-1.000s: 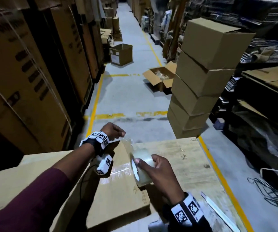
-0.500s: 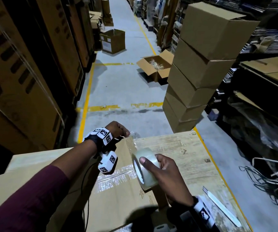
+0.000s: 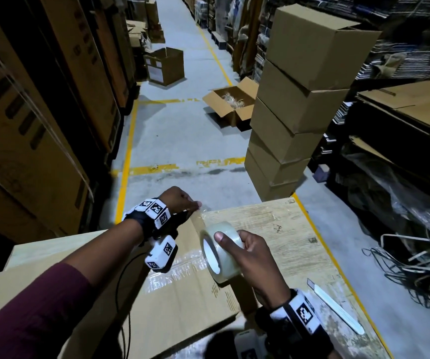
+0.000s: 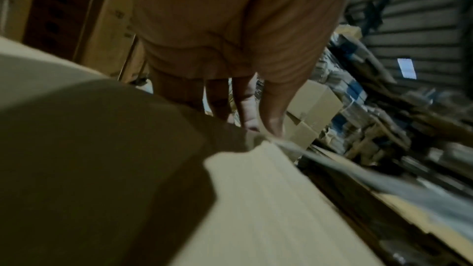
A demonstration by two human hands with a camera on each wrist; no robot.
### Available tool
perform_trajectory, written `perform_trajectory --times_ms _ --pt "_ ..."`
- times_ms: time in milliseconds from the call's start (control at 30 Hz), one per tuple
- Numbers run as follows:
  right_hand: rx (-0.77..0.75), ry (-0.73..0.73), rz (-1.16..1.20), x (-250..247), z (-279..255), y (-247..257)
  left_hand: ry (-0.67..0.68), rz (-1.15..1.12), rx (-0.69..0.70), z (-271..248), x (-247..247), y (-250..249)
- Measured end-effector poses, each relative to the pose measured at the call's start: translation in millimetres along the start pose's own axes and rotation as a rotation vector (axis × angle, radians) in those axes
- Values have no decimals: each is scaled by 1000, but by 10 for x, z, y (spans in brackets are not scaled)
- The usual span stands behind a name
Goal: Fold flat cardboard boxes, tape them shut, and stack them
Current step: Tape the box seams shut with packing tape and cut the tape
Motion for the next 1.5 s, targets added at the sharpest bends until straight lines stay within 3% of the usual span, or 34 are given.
perform_trajectory --times_ms 67,200,467,767,933,1167,1367,1433,1500 --pt "-2 -17 -35 -6 26 -12 47 -62 14 -101 71 36" --pt "14 -36 -105 -28 15 -14 -27 -138 -22 -199 95 134" --pt "43 -88 -166 -429 -617 28 -24 53 -71 -169 87 49" --pt "174 -131 -210 -572 -1243 -377 -55 180 -63 -313 95 -41" --pt "157 -191 -339 -595 -1283 -735 -48 165 -10 -303 113 9" --pt "192 -232 -312 -615 -1225 -999 -41 156 6 -391 160 12" --pt "257 -250 -281 -525 -1199 -1238 128 190 59 -510 210 42" --pt "201 -255 -446 -555 -1215 -1095 191 244 55 -534 224 99" --pt "-18 -308 -613 -494 -1207 -721 207 309 83 -521 238 113"
Point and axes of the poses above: each hand's wrist, its own z-axis towards the middle knuckle, its own x-axis out of the palm, y = z × x, the point moved 9 cm from there along z, towards the middle knuckle, and after that the axes turned 5 degrees about z, right-handed, at the moved point
